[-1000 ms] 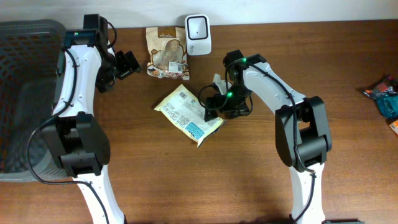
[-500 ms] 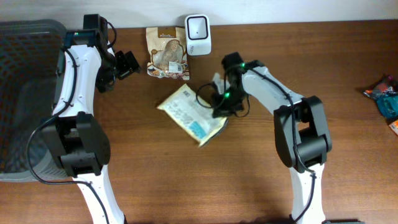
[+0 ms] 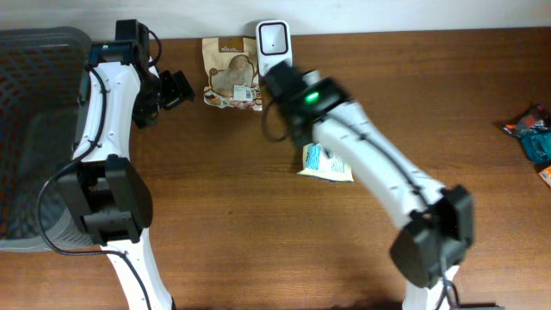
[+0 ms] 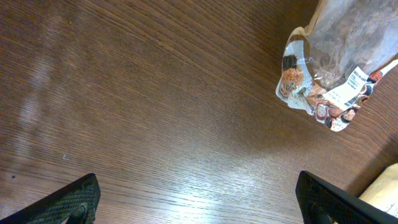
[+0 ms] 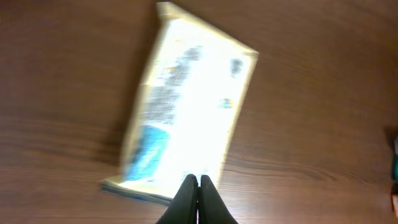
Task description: Scan the item barcode
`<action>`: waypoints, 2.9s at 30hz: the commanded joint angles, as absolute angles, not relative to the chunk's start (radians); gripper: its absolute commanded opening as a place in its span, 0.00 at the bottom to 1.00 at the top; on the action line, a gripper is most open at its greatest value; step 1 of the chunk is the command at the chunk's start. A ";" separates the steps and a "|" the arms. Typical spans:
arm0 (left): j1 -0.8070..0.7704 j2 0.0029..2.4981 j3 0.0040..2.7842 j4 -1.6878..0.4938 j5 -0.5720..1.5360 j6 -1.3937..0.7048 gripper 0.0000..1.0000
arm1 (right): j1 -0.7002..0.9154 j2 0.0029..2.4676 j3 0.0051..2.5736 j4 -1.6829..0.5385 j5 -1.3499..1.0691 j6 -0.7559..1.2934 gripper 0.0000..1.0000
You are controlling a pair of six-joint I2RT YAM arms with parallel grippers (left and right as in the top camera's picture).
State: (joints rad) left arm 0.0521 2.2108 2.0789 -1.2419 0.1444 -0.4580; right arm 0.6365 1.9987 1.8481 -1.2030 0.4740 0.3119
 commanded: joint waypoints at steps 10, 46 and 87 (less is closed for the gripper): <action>0.060 2.190 2.091 -1.243 0.130 -0.467 0.99 | 0.649 2.205 1.803 -1.182 0.473 0.210 0.99; 0.060 2.190 2.091 -1.243 0.131 -0.467 0.99 | 0.279 2.232 1.657 -1.040 -1.217 0.076 0.08; 0.057 2.190 2.091 -1.192 0.431 -0.352 0.99 | 0.318 2.130 2.037 -1.460 -0.018 0.357 0.78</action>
